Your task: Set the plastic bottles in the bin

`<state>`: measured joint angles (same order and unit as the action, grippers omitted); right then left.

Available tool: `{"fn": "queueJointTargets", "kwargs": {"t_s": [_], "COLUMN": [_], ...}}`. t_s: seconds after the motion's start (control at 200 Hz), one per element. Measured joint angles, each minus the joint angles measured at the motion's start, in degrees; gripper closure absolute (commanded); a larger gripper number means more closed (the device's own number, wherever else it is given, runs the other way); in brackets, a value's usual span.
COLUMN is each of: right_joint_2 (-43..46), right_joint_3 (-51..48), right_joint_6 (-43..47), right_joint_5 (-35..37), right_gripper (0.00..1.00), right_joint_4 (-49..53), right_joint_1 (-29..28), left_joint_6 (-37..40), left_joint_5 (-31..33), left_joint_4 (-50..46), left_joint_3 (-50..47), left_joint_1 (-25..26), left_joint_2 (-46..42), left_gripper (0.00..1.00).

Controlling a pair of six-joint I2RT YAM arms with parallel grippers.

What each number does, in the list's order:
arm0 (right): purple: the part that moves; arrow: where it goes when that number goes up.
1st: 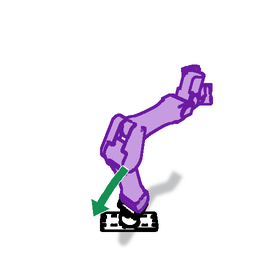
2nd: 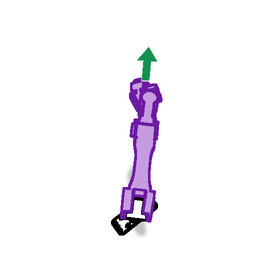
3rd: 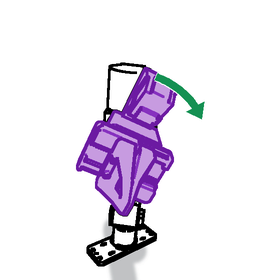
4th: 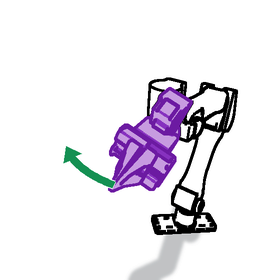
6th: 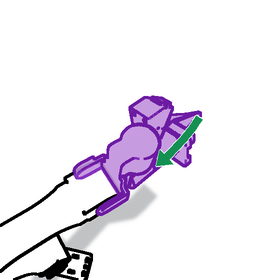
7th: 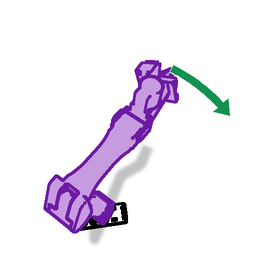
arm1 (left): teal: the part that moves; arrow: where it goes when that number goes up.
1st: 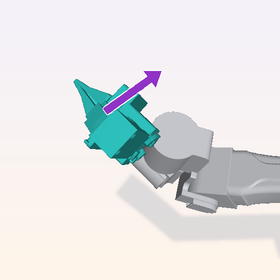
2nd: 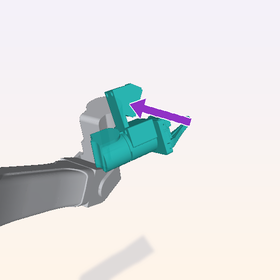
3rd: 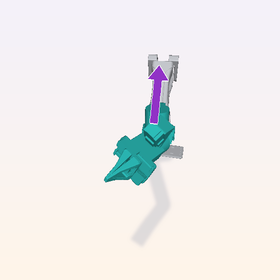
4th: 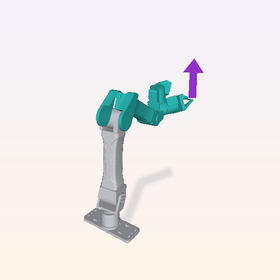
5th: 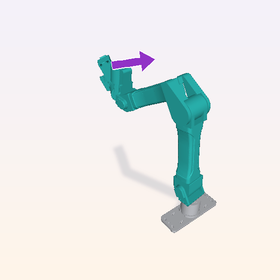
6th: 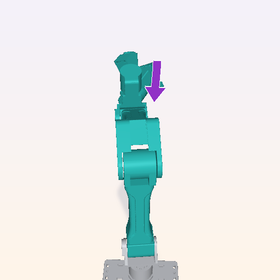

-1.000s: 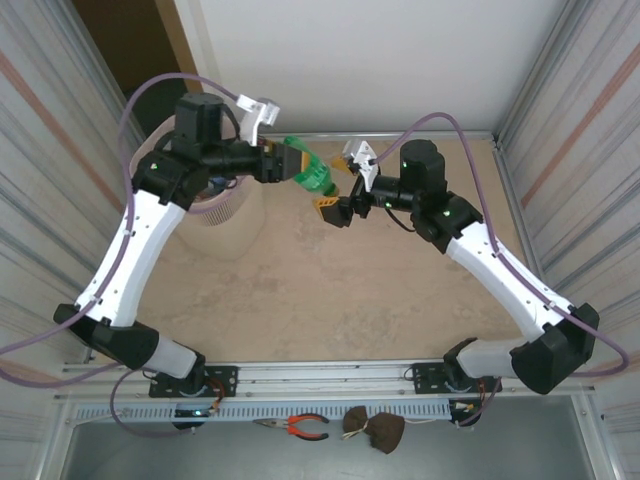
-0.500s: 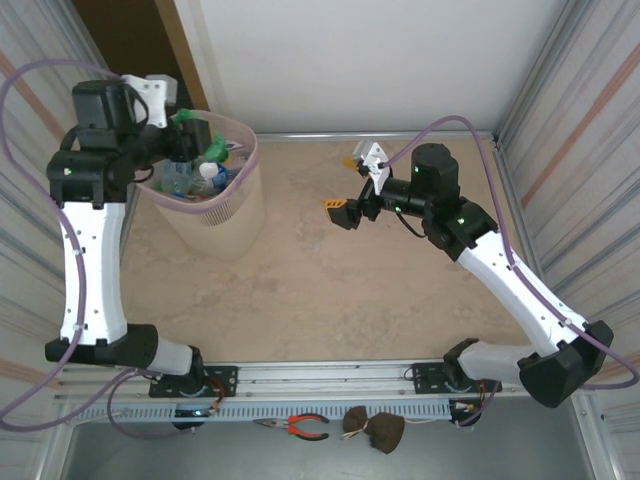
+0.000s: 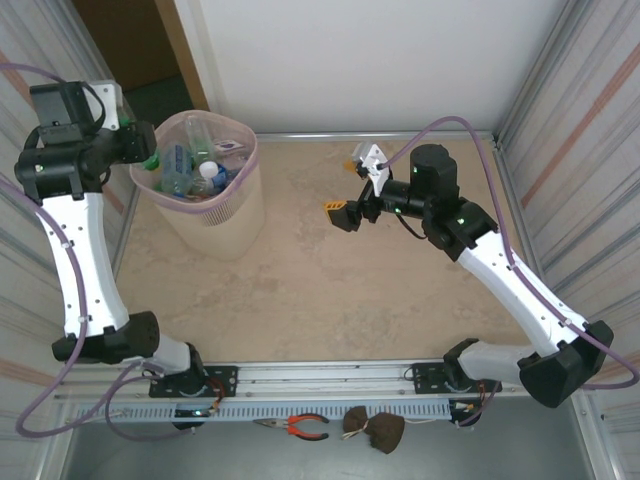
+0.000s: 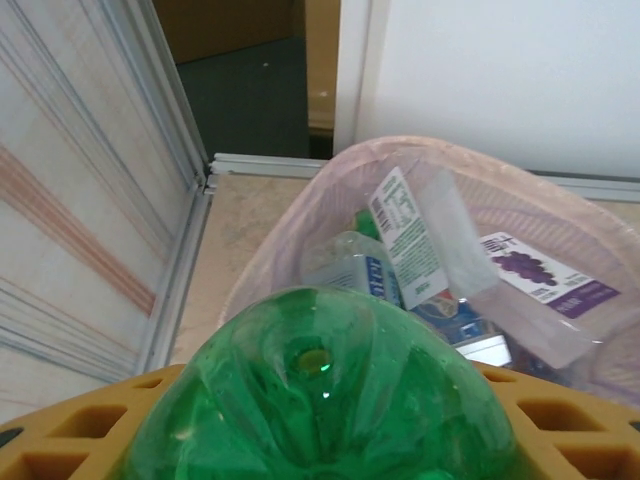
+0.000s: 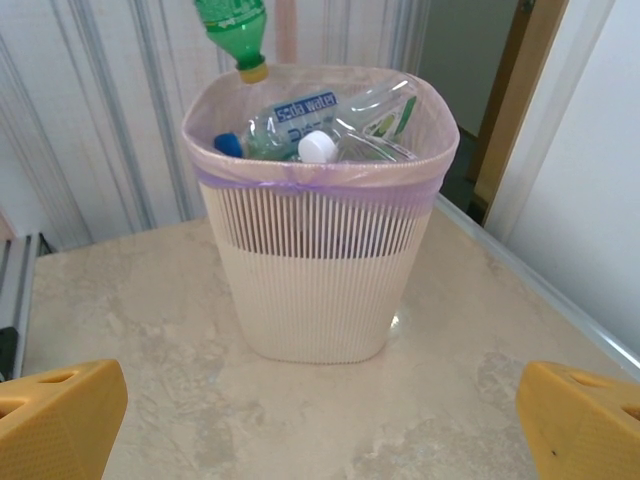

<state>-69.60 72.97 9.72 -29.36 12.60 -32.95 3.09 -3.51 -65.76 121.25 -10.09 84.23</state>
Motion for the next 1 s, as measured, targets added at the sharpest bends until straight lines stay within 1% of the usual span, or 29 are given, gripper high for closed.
{"fn": "queueJointTargets", "kwargs": {"t_s": [0.286, 0.451, 0.676, 0.832, 1.002], "right_joint_2": [0.0, 0.0, 0.0, 0.0, 0.0], "right_joint_3": [0.0, 0.0, -0.1, -0.2, -0.7], "right_joint_6": [0.3, 0.3, 0.4, 0.4, 0.4], "right_joint_5": [0.5, 0.9, 1.1, 1.1, 1.1], "right_gripper": [0.01, 0.01, 0.01, 0.01, 0.01], "right_joint_4": [0.8, 0.8, 0.8, 0.8, 0.8], "right_joint_1": [-0.5, -0.5, -0.6, -0.6, -0.6], "left_joint_6": [1.1, 1.2, 1.2, 1.4, 1.4], "left_joint_5": [2.4, 2.4, 2.3, 2.5, 2.6], "left_joint_4": [1.6, 4.1, 7.6, 12.3, 16.5], "left_joint_3": [-6.4, -9.1, -15.9, -19.1, -22.7], "left_joint_1": [-0.4, -0.8, -0.9, -0.9, -0.9], "left_joint_2": [3.4, 5.6, 5.8, 5.1, 4.0], "left_gripper": [0.66, 0.67, 0.67, 0.68, 0.65]}}
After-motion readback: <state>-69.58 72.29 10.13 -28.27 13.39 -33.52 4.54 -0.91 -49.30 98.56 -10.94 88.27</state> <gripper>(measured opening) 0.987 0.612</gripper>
